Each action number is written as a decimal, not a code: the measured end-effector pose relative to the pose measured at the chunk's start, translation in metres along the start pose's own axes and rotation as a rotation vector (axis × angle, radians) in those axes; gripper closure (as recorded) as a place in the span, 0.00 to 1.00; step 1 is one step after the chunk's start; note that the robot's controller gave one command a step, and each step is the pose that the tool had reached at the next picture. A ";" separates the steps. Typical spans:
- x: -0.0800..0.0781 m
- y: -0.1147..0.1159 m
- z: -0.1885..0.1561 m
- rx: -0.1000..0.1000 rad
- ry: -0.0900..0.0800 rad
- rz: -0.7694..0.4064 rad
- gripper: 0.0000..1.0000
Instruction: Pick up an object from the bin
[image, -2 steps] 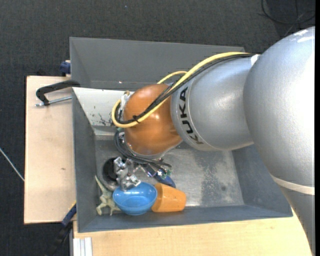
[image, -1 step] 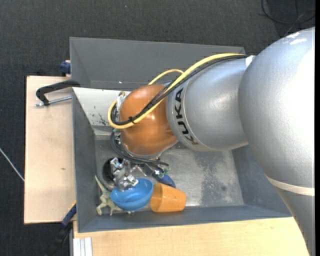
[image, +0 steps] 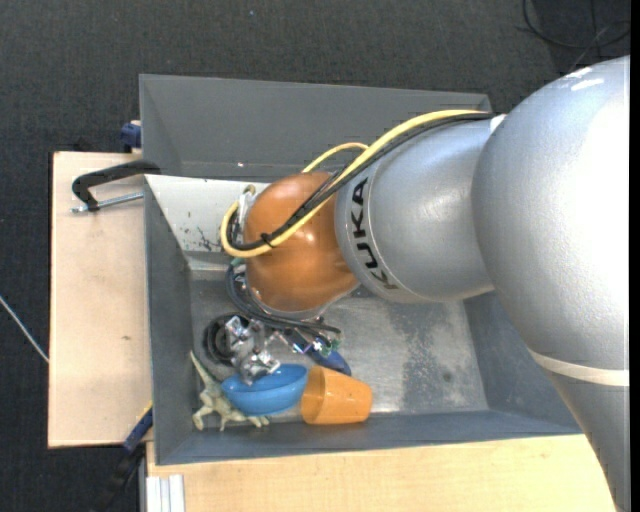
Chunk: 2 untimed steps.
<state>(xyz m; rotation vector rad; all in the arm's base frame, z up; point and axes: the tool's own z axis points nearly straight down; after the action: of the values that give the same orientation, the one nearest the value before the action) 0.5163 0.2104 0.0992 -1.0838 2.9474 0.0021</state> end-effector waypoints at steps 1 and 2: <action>-0.005 -0.005 -0.143 0.005 -0.014 -0.034 1.00; 0.007 -0.071 -0.164 0.007 -0.006 -0.245 1.00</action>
Offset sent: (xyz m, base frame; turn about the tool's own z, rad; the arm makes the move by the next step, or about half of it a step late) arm 0.0045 -0.0022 0.1361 -0.0347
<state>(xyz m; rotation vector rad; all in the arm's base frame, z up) 0.5563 0.1516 0.2636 -1.4318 2.7854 -0.0049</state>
